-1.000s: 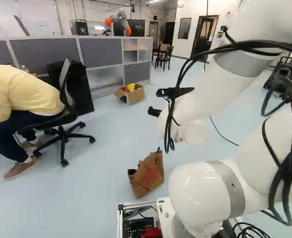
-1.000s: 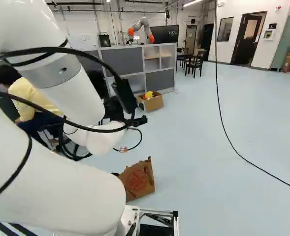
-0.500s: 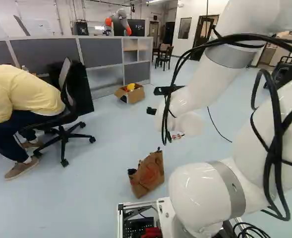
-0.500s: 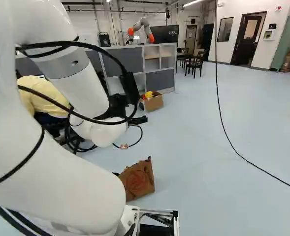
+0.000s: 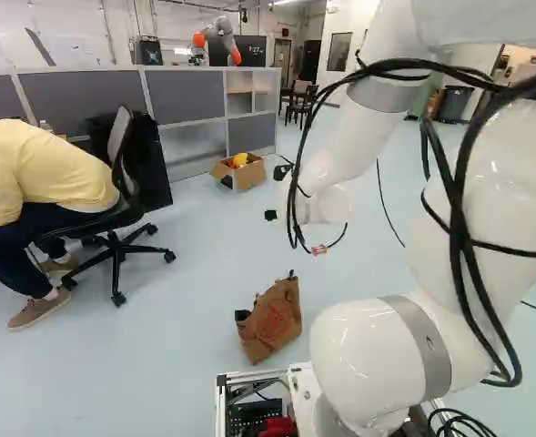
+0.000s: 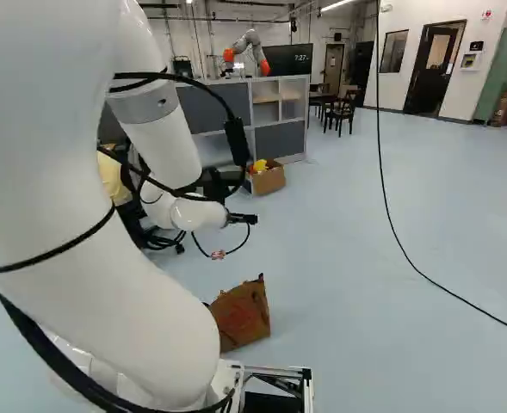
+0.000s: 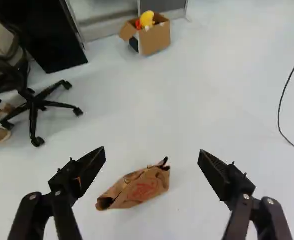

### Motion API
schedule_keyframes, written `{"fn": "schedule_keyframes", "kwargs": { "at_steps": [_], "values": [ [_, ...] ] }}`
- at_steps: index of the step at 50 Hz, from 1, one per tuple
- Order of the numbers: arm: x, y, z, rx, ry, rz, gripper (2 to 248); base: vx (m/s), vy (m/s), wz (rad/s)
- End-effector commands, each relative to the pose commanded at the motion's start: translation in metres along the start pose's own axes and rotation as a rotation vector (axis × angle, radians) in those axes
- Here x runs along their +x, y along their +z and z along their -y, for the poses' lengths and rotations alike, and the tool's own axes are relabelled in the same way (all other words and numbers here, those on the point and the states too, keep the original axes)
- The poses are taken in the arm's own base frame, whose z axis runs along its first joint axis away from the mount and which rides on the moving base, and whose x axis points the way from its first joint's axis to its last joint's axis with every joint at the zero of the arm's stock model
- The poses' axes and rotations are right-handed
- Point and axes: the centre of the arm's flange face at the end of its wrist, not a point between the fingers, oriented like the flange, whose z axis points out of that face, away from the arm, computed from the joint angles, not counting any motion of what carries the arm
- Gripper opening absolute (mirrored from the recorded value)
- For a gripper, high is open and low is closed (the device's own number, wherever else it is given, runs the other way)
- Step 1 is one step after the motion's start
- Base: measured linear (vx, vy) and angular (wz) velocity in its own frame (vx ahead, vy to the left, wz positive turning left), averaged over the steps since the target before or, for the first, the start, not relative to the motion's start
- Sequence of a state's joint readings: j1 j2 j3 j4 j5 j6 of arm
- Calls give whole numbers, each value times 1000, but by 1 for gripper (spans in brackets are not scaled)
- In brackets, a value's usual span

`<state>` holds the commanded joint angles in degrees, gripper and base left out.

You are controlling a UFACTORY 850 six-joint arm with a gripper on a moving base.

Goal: Pick up the grocery bag from the ground

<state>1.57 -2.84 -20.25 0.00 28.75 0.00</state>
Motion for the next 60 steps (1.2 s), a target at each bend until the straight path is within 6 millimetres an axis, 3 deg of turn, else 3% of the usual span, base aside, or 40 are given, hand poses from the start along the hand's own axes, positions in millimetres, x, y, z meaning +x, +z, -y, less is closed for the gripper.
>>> {"fn": "schedule_keyframes", "kwargs": {
  "at_steps": [28, 60],
  "values": [
    [6, 62, 3, -12, 29, 165, 247, 0, 0, 0],
    [-19, 101, 3, -34, 73, 344, 247, 0, 0, 0]
  ]
}}
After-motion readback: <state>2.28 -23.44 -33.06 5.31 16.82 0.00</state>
